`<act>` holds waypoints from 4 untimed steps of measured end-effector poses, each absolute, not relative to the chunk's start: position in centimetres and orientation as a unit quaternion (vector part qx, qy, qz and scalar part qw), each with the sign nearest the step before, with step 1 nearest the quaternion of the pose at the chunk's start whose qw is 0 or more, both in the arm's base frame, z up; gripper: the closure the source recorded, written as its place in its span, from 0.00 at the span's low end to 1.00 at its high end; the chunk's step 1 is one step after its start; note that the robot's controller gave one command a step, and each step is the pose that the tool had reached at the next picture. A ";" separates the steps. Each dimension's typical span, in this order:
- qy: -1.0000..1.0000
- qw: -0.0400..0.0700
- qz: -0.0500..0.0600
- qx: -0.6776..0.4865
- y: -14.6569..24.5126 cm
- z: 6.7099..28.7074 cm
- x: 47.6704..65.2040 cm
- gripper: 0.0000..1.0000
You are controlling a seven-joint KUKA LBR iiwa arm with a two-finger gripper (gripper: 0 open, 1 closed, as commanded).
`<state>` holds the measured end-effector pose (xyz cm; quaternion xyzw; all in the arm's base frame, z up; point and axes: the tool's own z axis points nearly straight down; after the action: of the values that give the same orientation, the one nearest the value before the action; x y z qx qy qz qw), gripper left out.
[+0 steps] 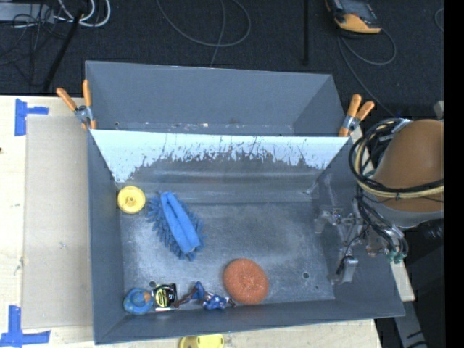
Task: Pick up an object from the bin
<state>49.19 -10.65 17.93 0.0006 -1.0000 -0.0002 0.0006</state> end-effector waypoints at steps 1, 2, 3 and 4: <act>-1.000 -0.004 0.002 -0.016 -8.5 15.0 51.2 0.00; -1.000 0.002 -0.001 -0.022 -2.7 11.3 48.9 0.00; -1.000 0.001 -0.001 0.025 -2.3 8.8 49.1 0.00; -0.999 0.000 0.000 0.045 2.5 7.8 49.6 0.00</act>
Offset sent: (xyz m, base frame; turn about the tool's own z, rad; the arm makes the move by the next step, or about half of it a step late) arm -0.0057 0.0831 -0.0682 0.0450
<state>49.57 2.45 7.79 0.0449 -0.9990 0.0005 0.0003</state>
